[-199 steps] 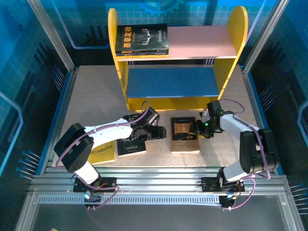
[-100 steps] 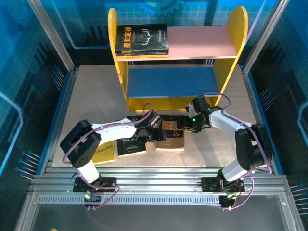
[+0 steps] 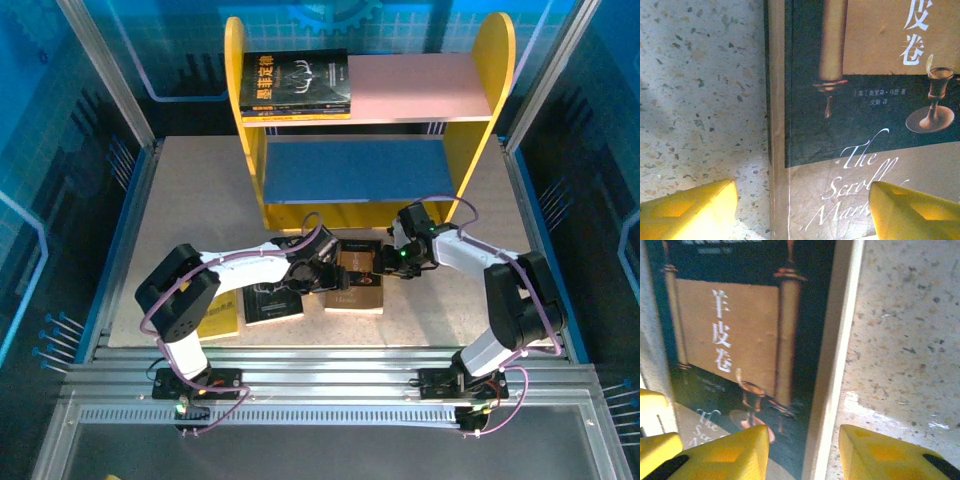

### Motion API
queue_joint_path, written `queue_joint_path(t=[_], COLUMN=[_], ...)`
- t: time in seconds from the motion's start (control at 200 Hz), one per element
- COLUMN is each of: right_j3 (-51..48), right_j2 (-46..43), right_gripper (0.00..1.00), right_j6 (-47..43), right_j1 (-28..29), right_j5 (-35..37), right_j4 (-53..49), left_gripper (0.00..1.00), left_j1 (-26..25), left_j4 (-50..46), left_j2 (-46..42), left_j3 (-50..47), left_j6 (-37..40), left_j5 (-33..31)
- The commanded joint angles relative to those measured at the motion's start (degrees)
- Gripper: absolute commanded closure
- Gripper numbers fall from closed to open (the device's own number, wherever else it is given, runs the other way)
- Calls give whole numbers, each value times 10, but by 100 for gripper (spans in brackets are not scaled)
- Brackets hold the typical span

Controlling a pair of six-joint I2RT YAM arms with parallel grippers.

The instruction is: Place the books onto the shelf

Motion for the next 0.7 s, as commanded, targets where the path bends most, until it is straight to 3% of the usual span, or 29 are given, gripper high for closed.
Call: queue_joint_path(t=[0.0, 0.345, 0.696], right_j3=[-8, -24, -36], right_j2=[10, 27, 72], right_gripper=[61, 75, 79], right_j6=[-9, -6, 33], right_j1=[8, 21, 83], right_j5=[14, 29, 12], right_j4=[-10, -2, 53], left_gripper=[29, 29, 29], left_j1=[-5, 2, 1], left_j4=[-15, -3, 13], left_j2=[15, 40, 50], left_j3=[20, 39, 61], left_j6=[14, 14, 19], left_j5=[-4, 6, 34])
